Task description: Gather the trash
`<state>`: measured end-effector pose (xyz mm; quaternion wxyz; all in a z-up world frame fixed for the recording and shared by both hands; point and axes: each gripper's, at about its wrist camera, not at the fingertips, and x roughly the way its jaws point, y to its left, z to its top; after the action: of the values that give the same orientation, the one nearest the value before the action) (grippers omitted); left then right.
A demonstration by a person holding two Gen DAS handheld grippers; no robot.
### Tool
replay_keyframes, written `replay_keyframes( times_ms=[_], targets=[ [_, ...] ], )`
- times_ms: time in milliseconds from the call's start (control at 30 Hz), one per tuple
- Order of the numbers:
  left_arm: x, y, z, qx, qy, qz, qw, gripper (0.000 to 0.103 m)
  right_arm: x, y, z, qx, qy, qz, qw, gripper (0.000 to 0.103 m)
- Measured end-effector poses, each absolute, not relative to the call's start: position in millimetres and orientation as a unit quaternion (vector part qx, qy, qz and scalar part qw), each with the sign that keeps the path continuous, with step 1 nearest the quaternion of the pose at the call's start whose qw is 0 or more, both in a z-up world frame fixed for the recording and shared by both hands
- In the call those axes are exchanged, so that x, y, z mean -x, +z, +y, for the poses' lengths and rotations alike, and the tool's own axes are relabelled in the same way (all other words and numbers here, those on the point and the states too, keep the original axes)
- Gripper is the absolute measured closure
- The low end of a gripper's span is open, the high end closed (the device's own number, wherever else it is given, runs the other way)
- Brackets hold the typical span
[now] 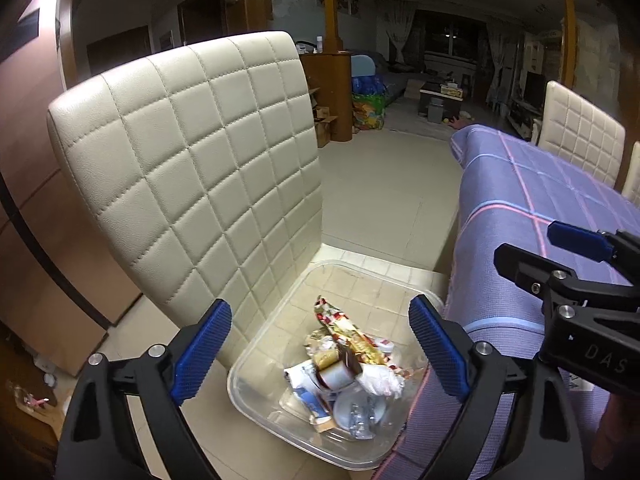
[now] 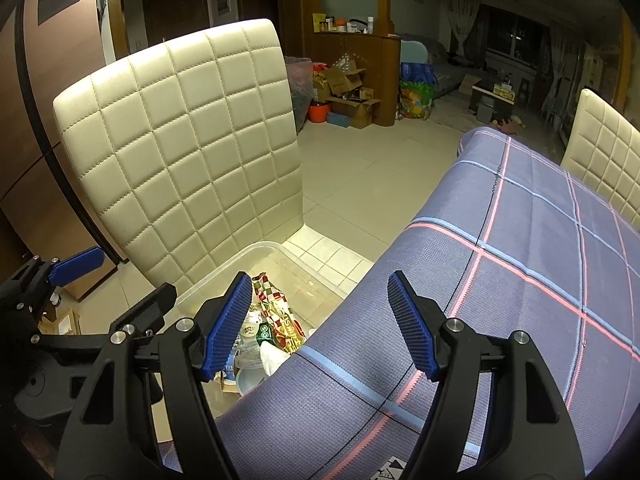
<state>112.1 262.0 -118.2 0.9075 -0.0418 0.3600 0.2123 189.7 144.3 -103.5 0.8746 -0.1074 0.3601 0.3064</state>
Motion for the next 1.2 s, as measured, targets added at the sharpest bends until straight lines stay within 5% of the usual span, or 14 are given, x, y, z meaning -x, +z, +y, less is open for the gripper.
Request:
replay_keyframes(
  times_ms=[1200],
  targets=[
    [-105.6,-121.6,267.8,0.056,0.246,0.359,0.899,0.015,-183.0,-101.4,141.0,0.119,0.298,0.343,0.883,0.027]
  ],
)
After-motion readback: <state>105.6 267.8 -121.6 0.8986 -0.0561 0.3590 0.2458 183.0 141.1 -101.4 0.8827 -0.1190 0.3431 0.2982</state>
